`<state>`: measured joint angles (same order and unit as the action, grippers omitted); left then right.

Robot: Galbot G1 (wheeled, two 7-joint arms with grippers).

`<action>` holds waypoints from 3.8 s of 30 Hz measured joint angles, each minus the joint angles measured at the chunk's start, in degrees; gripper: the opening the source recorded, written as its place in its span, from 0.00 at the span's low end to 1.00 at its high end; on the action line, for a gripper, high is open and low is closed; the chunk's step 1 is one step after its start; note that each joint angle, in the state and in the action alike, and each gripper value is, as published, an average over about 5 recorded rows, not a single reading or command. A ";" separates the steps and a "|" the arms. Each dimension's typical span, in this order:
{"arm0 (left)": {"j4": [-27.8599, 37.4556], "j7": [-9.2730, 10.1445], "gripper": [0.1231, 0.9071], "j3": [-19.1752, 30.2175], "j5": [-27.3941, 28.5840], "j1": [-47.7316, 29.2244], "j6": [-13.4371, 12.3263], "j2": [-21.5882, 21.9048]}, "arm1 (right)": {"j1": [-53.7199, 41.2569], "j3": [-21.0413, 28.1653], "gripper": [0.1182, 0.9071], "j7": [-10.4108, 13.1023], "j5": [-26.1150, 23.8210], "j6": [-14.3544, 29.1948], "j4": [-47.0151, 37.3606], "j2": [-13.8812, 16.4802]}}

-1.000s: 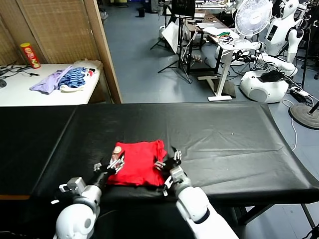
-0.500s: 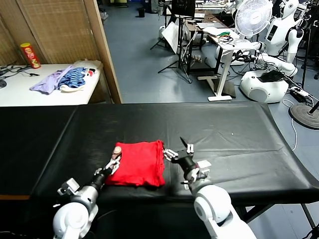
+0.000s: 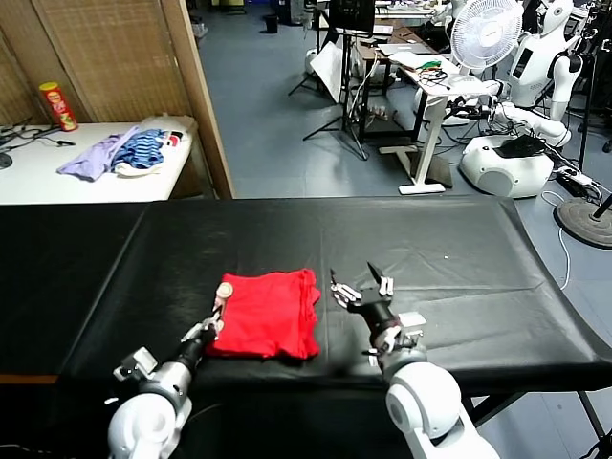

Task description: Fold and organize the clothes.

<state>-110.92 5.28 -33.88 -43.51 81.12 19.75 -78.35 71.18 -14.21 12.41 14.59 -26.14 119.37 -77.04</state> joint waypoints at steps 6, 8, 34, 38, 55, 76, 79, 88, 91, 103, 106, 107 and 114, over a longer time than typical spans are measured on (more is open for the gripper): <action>-2.41 0.88 0.02 -0.26 18.86 0.68 -1.34 1.47 | 0.97 -1.13 0.86 1.11 -3.26 -2.60 0.10 -0.39; -2.84 0.88 0.02 -0.77 24.49 0.81 -1.83 2.42 | 1.07 -1.38 0.86 1.11 -3.73 -2.85 0.16 -0.39; -13.73 3.59 0.02 8.85 29.90 0.81 2.36 8.45 | 1.68 -2.39 0.86 -0.48 -3.71 -2.81 -0.64 -0.65; -11.24 2.11 0.03 15.39 25.87 -1.30 2.17 3.76 | 2.31 -2.37 0.86 -2.65 -2.12 -2.76 -0.19 0.19; -10.58 -6.45 0.85 19.11 22.05 -1.31 -12.14 1.50 | -3.10 5.34 0.86 -3.80 15.22 -9.70 -6.20 -0.05; -11.30 -4.68 0.86 15.22 26.24 3.39 -14.99 1.18 | -7.82 6.27 0.05 -12.77 -3.23 2.19 -14.67 2.28; -10.80 -3.98 0.86 14.80 26.82 3.86 -15.46 1.67 | -7.00 5.80 0.18 -14.79 -6.75 5.57 -13.90 3.66; -9.87 -0.81 0.86 11.81 26.28 6.06 -15.86 4.45 | 1.00 2.38 0.78 -12.34 -12.48 18.99 -6.96 7.36; -10.71 1.75 0.86 10.78 26.15 7.38 -14.23 5.76 | 5.48 0.61 0.85 -9.71 -12.64 21.47 -4.21 7.39; -16.03 4.26 0.86 3.63 24.05 22.12 -13.23 9.25 | 25.43 -4.73 0.86 -0.21 -13.13 21.37 6.28 6.62; -17.84 5.40 0.86 1.62 22.22 26.69 -13.10 9.45 | 29.45 -5.15 0.86 2.20 -12.93 19.14 9.01 6.57; -18.51 5.77 0.86 0.98 21.51 28.16 -12.96 9.51 | 30.77 -5.34 0.86 3.02 -12.70 18.28 9.91 6.52; -23.28 7.08 0.86 -2.36 19.39 36.95 -11.38 10.31 | 38.90 -6.86 0.86 7.06 -8.56 12.37 15.32 6.52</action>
<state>-134.20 12.36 -36.24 -24.12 118.08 8.36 -68.04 110.09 -21.07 19.47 6.03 -13.77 134.69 -70.52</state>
